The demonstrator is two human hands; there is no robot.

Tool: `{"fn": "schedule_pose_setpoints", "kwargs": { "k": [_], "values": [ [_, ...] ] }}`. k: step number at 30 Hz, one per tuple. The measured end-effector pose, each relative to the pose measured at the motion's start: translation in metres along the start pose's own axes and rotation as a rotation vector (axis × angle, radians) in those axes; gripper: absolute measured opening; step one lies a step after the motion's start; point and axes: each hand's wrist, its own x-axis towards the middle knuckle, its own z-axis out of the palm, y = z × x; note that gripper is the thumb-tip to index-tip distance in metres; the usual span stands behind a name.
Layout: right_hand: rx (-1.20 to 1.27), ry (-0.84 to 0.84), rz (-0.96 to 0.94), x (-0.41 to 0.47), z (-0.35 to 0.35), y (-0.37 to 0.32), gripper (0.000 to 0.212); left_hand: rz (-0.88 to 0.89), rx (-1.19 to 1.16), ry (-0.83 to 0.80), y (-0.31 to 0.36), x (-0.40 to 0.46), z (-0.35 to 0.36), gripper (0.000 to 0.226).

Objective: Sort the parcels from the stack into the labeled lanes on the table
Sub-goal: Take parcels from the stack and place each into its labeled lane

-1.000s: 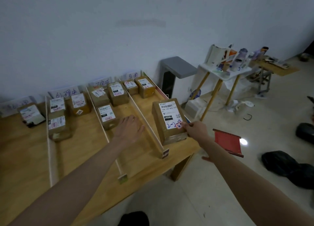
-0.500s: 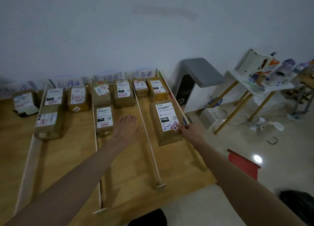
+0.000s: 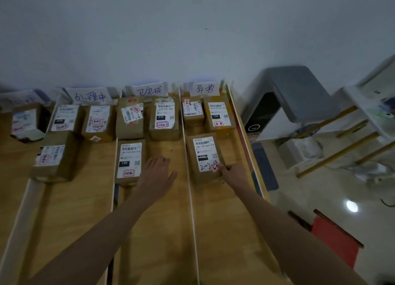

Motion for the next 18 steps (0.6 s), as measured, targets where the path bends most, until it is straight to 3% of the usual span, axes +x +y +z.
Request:
{"fn": "schedule_pose_setpoints", "kwargs": {
  "k": [18],
  "values": [
    [-0.025,-0.067,-0.048,0.036,0.014,-0.013,0.039,-0.030,-0.006,-0.071,-0.001,0.021,0.028,0.055]
  ]
}}
